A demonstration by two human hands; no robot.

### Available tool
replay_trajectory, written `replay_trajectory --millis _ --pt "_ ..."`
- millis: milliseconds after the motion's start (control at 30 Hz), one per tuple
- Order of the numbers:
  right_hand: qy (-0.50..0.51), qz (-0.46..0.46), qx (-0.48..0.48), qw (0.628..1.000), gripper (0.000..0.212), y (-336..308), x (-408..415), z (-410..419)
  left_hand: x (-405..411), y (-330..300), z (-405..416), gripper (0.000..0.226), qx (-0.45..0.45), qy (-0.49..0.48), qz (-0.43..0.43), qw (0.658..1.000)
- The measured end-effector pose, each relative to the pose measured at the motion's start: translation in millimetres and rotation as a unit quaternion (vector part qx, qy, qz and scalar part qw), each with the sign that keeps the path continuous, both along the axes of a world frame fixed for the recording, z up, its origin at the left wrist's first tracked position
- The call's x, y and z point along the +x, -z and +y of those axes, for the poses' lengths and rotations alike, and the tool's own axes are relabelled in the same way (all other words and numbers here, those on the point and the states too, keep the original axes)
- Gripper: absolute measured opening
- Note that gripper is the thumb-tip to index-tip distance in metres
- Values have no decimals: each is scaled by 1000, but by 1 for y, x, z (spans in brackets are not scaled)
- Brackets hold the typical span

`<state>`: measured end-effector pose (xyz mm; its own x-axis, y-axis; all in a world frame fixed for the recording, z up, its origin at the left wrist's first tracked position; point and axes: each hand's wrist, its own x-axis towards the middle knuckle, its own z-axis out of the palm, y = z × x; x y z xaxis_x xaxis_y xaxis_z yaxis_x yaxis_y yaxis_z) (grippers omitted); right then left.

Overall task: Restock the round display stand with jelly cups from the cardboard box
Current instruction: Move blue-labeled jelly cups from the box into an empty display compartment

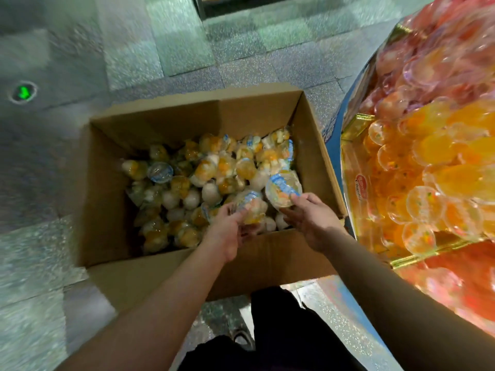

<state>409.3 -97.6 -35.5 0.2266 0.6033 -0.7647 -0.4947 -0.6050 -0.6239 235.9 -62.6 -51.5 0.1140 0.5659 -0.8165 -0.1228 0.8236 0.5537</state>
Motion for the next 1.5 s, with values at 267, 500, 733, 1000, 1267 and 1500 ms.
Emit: replay_trajectory --millis 267,500,733,1000,1267,1500 --pt "-17 39 73 996 9 -61 -55 -127 -60 -82 -107 35 131 71 -9 989" --pt "59 41 116 991 14 -127 -61 -241 -61 -150 -193 27 235 179 -12 955" --pt "146 -30 183 972 14 -182 -26 -332 -10 -210 -258 26 273 239 -89 928" --pt "222 -74 203 951 7 -193 34 -442 83 -208 -331 35 270 317 -95 904" --pt "322 -80 178 926 9 -178 135 -599 217 -189 -467 27 241 395 -122 878" --pt "337 -80 141 927 18 -151 229 -723 329 -169 -583 39 209 428 -98 874"
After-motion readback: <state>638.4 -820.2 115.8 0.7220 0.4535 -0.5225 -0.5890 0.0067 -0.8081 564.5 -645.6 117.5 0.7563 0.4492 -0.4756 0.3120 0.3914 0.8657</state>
